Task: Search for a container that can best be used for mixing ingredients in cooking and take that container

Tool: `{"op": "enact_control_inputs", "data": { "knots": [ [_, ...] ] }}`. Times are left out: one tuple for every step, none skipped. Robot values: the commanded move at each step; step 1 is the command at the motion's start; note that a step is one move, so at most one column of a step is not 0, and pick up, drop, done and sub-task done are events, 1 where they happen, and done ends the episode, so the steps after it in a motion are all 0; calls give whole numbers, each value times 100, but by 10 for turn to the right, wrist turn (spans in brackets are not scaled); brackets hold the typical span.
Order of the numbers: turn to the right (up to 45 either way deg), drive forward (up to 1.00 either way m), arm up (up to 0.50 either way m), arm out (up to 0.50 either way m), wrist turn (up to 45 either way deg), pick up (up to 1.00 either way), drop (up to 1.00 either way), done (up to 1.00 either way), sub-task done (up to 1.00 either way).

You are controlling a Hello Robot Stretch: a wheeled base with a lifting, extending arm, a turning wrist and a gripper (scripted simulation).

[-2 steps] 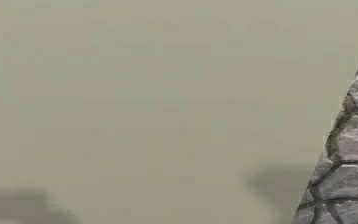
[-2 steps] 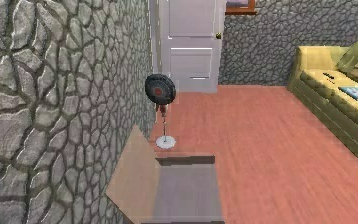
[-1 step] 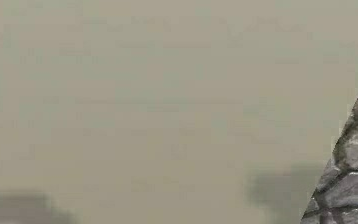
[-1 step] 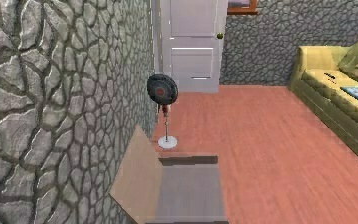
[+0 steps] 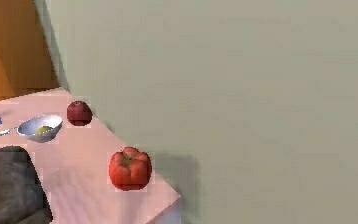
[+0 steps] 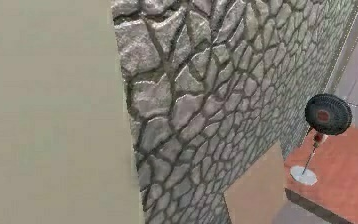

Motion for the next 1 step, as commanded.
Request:
{"op": "enact_control_inputs", "data": {
  "knots": [
    [-450,0,0,0,0,0,0,0,0]
  ]
}}
